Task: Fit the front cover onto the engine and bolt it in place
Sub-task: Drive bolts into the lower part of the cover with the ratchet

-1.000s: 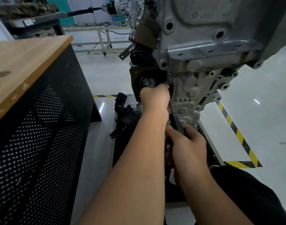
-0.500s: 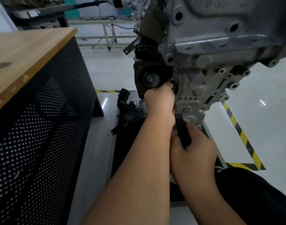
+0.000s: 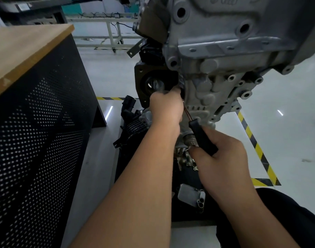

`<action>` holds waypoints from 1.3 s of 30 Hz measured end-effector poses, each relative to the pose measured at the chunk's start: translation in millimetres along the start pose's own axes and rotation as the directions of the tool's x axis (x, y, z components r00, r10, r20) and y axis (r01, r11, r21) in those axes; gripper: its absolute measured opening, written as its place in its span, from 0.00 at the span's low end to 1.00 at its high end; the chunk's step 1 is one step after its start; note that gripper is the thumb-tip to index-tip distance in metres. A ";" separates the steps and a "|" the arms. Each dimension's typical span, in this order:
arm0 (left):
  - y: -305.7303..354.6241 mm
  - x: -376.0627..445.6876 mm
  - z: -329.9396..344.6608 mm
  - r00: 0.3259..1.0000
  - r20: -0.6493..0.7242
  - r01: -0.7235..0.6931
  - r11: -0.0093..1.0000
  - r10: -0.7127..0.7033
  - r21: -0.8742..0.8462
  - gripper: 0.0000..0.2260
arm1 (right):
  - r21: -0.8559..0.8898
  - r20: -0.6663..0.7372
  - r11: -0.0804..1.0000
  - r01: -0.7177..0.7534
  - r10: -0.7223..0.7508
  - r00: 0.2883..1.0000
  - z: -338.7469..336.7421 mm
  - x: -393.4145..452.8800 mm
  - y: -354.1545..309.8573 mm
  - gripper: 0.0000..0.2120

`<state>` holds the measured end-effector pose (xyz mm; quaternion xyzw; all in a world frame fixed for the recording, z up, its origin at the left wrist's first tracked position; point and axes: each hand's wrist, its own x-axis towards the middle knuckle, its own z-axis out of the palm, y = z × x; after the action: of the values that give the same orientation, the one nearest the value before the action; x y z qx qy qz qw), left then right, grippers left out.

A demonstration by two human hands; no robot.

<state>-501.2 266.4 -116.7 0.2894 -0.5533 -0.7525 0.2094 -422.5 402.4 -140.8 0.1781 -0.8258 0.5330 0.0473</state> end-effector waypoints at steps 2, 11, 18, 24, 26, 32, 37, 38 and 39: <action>-0.4 -1.3 -0.5 1.000 0.002 -0.014 1.000 0.014 0.016 0.11 | -0.037 0.004 0.999 0.013 -0.012 1.000 -2.4 -0.4 4.2 0.12; -5.4 -11.4 -8.7 0.996 -0.070 -0.061 0.998 0.059 -0.019 0.13 | 0.192 0.032 0.973 -0.130 0.126 0.991 -4.7 -14.1 -4.6 0.05; -8.1 -24.2 -5.6 0.999 -0.039 0.004 0.987 -0.010 -0.158 0.13 | 0.560 -0.115 0.698 -0.447 0.599 0.792 -38.4 44.3 7.2 0.18; -11.2 -30.5 -1.2 0.989 -0.122 0.045 0.961 -0.081 -0.272 0.11 | 0.458 -0.014 0.743 -0.488 0.555 0.832 -64.2 93.4 4.9 0.08; -12.0 -30.7 0.2 0.980 -0.136 0.097 0.947 -0.144 -0.305 0.10 | 0.432 -0.031 0.748 -0.504 0.571 0.820 -60.4 98.1 8.5 0.12; -8.9 -17.7 -16.3 0.963 -0.100 0.199 0.913 -0.249 -0.355 0.12 | 0.517 -0.119 0.731 -0.446 0.577 0.808 -35.5 101.5 15.5 0.12; -0.9 -19.9 -22.4 0.996 0.000 0.079 0.919 -0.086 -0.386 0.16 | 0.582 -0.119 0.723 -0.373 0.530 0.840 -30.4 97.6 13.1 0.12; 0.4 -20.2 -21.8 0.998 0.007 0.062 0.915 -0.064 -0.399 0.16 | 0.589 -0.110 0.716 -0.374 0.530 0.841 -30.5 97.1 11.2 0.11; 1.5 -19.9 -20.9 0.999 0.009 0.051 0.910 -0.052 -0.412 0.16 | 0.592 -0.101 0.710 -0.381 0.534 0.839 -30.9 97.2 8.7 0.10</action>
<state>-472.4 263.8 -115.9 0.2542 -0.3740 -0.8572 0.2463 -519.5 409.7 -109.0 -0.1011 -0.6407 0.7605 -0.0307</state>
